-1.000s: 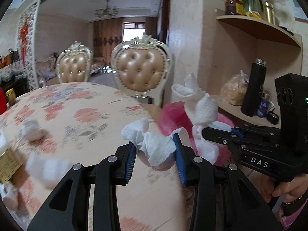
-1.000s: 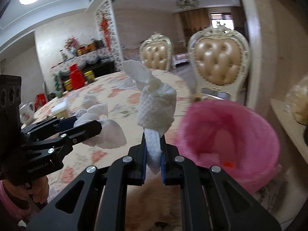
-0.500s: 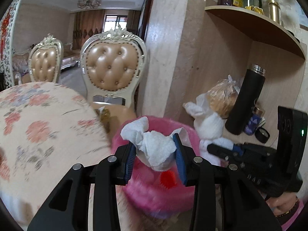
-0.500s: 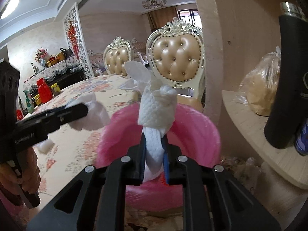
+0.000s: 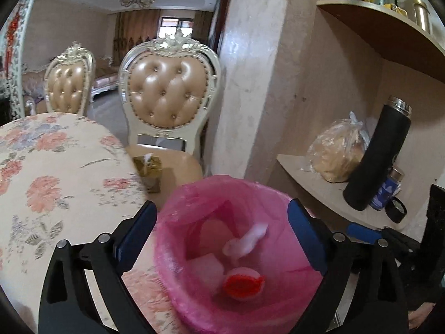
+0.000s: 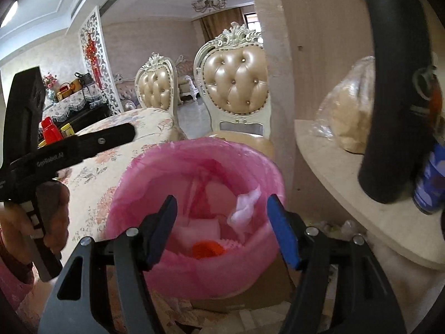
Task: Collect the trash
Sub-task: 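Move both open tools back over the table, then grasp a pink foam fruit net with the left tool while the right tool grasps the white foam strip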
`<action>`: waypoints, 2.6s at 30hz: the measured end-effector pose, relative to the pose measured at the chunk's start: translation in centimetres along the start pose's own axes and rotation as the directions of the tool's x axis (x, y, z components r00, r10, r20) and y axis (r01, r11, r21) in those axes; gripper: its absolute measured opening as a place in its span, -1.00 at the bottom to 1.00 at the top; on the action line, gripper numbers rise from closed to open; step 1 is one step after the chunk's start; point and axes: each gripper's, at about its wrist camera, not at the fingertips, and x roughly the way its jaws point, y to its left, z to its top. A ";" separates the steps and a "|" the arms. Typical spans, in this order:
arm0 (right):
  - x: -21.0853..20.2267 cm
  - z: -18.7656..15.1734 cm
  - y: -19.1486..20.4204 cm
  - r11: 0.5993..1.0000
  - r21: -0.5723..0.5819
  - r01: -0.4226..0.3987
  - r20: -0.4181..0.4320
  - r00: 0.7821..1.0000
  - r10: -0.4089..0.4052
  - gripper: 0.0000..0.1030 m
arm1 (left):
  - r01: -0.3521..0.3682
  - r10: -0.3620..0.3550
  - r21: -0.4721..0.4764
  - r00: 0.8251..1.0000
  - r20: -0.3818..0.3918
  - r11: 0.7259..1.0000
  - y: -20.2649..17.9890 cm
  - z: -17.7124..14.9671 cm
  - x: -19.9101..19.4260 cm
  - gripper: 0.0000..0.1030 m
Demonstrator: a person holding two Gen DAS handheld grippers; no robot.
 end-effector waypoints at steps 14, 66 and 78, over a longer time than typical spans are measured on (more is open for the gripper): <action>0.0 -0.8 10.7 0.974 -0.118 -0.193 -0.046 0.981 0.189 0.35 | -0.282 0.284 -0.053 0.958 0.033 0.958 6.2 -5.7 -13.4 0.81; 9.3 -4.0 38.4 0.768 -0.379 -0.517 -0.397 0.840 0.369 0.69 | -0.643 0.607 -0.510 0.749 -0.266 0.571 23.4 -26.5 -41.5 0.48; 13.0 -3.3 41.6 0.702 -0.442 -0.558 -0.469 0.811 0.350 0.79 | -0.661 0.638 -0.452 0.735 -0.229 0.599 23.1 -24.1 -40.1 0.01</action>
